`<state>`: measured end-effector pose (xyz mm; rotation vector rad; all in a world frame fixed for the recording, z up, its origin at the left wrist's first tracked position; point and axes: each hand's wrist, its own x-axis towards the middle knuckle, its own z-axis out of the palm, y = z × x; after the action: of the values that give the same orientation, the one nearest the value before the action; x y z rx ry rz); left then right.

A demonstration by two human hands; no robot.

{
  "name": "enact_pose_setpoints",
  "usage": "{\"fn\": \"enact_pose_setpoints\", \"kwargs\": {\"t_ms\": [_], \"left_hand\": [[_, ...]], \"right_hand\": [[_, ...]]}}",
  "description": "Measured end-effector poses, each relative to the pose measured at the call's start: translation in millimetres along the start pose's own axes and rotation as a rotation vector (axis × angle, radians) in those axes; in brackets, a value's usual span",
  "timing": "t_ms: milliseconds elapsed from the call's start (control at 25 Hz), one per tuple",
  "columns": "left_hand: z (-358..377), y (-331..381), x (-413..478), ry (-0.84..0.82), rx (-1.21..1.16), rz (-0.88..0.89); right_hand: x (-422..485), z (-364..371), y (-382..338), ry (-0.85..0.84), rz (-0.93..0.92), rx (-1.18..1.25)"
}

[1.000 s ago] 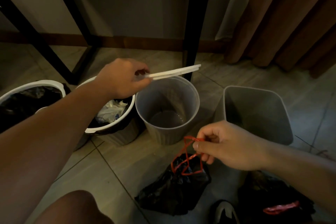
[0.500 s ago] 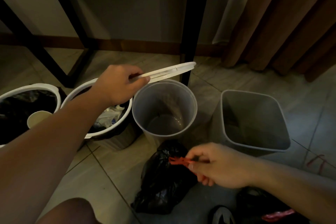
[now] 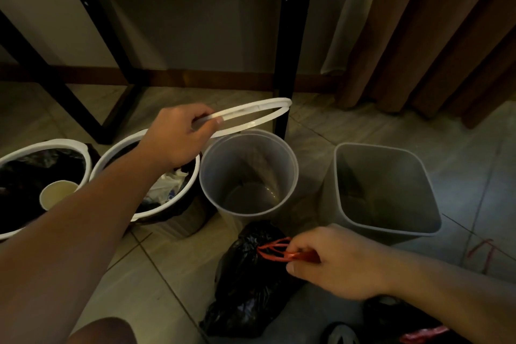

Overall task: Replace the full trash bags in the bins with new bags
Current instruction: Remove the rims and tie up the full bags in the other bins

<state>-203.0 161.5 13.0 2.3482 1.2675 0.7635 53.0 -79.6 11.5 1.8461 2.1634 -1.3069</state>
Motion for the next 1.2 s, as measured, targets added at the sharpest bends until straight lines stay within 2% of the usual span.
{"fn": "enact_pose_setpoints", "kwargs": {"t_ms": [200, 320, 480, 600, 680, 760, 800, 920, 1000, 1080, 1160, 1200], "left_hand": [[4, 3, -9, -0.179, 0.014, 0.075], [9, 1, -21, -0.260, 0.071, 0.098], [12, 2, -29, -0.249, 0.102, 0.097], [-6, 2, -36, -0.142, 0.098, 0.010], [-29, -4, -55, -0.022, 0.088, -0.165], [-60, -14, -88, 0.022, 0.135, -0.438], [-74, -20, -109, -0.040, 0.194, -0.555], [-103, -42, -169, -0.425, 0.406, -0.770], [-99, -66, -199, -0.489, 0.435, -0.884], [-81, -94, -212, -0.304, 0.218, -1.063], [-56, -119, -212, -0.075, -0.244, -1.269], [-47, -125, -206, -0.016, -0.447, -1.314]], "right_hand": [[2, -3, 1, 0.220, -0.010, 0.079], [2, -13, 3, 0.339, -0.001, -0.019], [8, -26, 1, 0.303, 0.033, -0.159], [29, -41, -12, 0.343, -0.024, -0.154], [48, -46, -28, 0.344, -0.064, -0.121], [67, -41, -51, 0.273, -0.082, -0.054], [73, -35, -63, 0.215, -0.082, -0.024], [83, -14, -90, 0.072, -0.069, -0.002], [91, -1, -98, 0.080, -0.058, -0.037], [102, 13, -105, 0.098, -0.047, -0.092], [114, 28, -114, 0.086, -0.044, -0.172], [116, 32, -121, 0.073, -0.029, -0.200]]}}
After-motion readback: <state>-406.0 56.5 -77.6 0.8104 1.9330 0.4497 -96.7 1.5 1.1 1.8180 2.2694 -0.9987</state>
